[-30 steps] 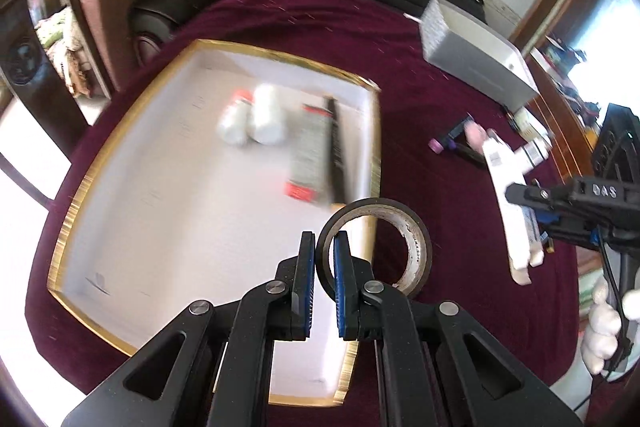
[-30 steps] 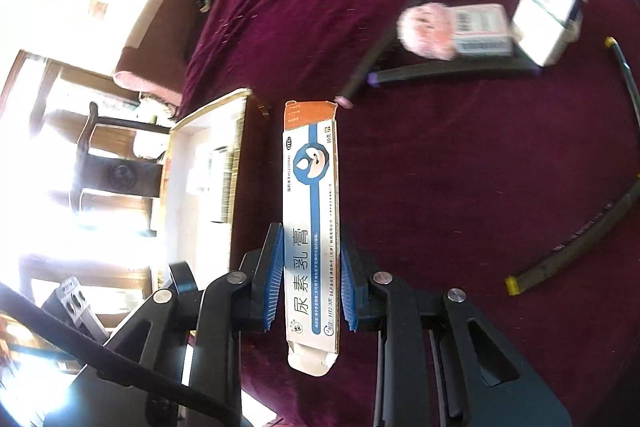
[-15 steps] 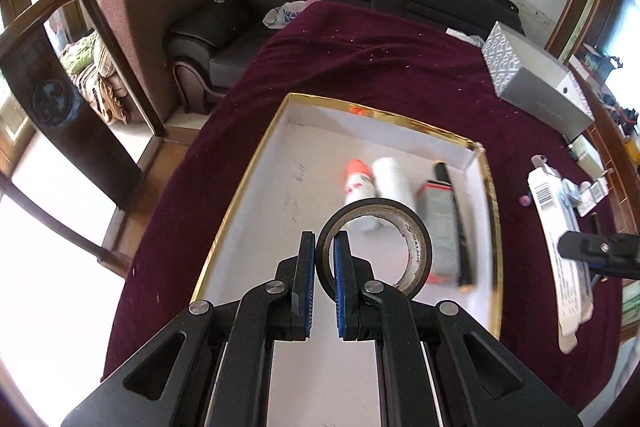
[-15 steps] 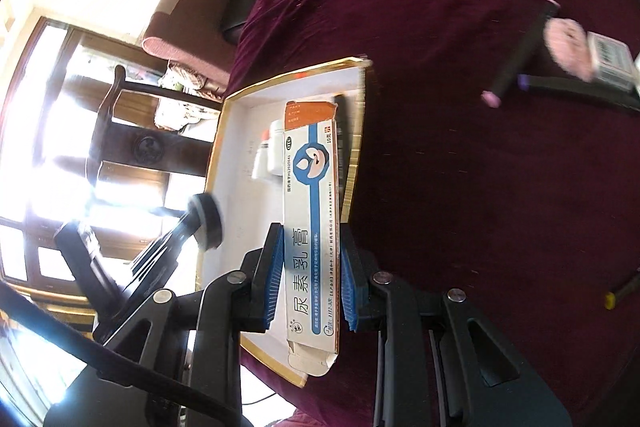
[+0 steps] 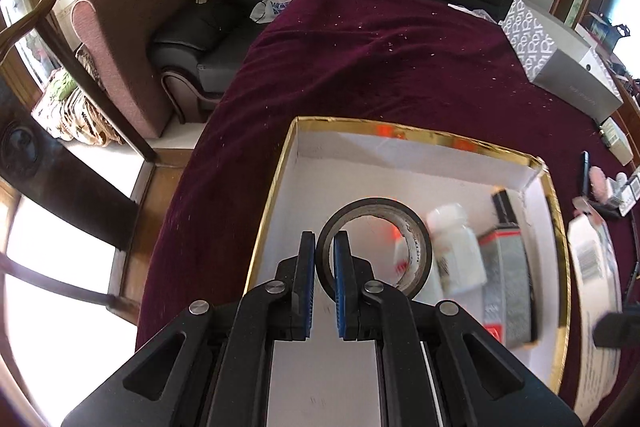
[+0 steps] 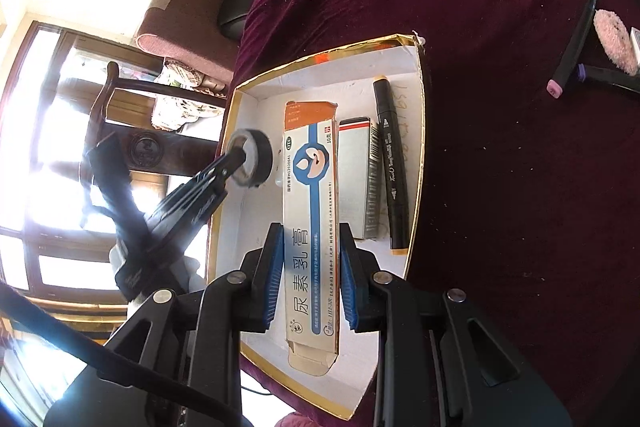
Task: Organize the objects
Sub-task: 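Carry the tape roll and ointment box into the tray and open both grippers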
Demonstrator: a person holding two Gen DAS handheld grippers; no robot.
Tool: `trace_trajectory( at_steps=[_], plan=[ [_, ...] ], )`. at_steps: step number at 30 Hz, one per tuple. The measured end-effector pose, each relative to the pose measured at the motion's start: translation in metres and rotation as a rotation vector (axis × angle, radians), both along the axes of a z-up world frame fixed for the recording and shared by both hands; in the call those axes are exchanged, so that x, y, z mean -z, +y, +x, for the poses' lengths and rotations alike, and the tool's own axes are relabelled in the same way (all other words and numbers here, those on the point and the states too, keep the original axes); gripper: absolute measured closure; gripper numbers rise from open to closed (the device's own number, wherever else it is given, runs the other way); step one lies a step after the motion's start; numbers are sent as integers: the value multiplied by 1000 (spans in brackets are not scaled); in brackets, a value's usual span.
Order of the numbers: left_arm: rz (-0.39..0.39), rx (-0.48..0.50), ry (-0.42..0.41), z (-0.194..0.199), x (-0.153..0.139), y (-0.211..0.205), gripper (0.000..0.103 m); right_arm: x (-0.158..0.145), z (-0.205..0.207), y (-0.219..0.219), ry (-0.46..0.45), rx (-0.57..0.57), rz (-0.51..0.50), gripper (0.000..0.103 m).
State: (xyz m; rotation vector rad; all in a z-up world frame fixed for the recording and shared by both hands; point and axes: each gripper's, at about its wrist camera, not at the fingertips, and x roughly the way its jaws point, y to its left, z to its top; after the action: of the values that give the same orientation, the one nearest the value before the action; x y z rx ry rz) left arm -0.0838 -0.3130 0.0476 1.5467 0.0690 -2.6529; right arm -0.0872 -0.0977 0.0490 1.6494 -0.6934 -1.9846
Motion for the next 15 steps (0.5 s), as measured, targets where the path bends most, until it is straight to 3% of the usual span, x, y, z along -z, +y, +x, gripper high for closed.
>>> trace_trajectory(
  at_steps=[15],
  plan=[
    [-58, 22, -24, -33, 22, 0, 96, 6, -6, -2, -17, 39, 4, 79]
  ],
)
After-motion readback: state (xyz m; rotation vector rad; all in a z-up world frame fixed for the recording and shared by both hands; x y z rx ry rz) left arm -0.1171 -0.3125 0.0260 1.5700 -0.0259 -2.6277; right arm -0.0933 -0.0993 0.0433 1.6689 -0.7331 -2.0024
